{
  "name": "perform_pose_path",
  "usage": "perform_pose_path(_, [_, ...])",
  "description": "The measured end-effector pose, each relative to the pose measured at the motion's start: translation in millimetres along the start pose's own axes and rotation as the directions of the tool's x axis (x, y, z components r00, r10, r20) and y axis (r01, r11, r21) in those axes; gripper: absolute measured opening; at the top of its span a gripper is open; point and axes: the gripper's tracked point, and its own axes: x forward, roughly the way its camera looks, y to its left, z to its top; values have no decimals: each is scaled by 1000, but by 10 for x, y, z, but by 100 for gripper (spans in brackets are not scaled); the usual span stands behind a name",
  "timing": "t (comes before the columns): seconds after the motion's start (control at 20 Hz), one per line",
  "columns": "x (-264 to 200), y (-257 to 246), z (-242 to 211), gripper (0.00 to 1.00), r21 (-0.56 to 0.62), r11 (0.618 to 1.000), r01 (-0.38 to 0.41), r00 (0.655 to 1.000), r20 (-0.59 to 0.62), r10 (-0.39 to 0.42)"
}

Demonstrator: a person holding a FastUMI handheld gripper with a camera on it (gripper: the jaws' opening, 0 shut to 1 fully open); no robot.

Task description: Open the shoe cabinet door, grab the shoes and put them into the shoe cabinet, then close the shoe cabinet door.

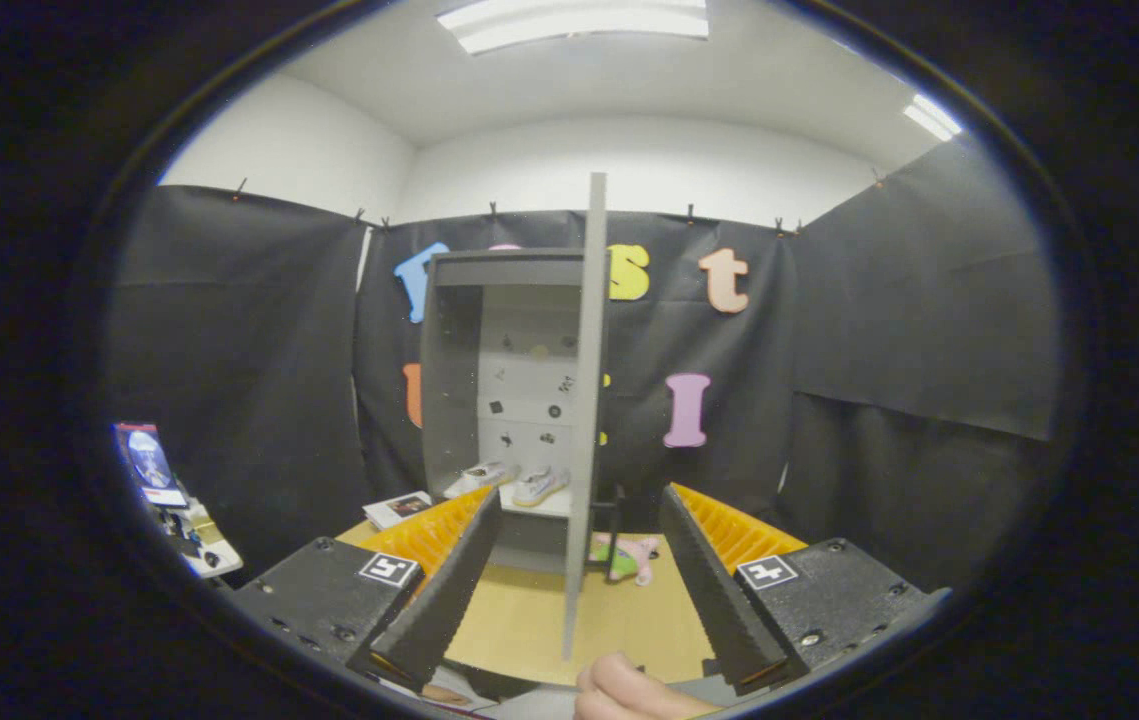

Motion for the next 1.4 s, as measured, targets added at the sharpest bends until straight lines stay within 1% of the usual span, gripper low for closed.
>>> perform_pose_path(0.15, [-111,-427,-118,100,-5,1000,21,1000,-4,-21])
perform_pose_path(0.35, [-5,-974,-401,100,-83,995,59,997,-40,-63])
perform_pose_path(0.5, [240,-1359,-533,100,-129,987,100,992,-69,-110])
perform_pose_path(0.65, [575,-1676,-693,100,-117,985,124,986,-97,-136])
perform_pose_path(0.8, [916,-2054,-700,100,-83,976,201,977,-60,-206])
perform_pose_path(1.05, [1343,-1764,-782,100,14,992,127,992,-26,-126])
perform_pose_path(1.2, [1515,-1443,-775,100,54,996,73,997,-13,-73])
perform_pose_path(1.3, [1629,-1156,-793,100,58,998,28,999,-17,-27])
perform_pose_path(1.4, [1740,-889,-767,100,20,1000,8,1000,-12,-8])
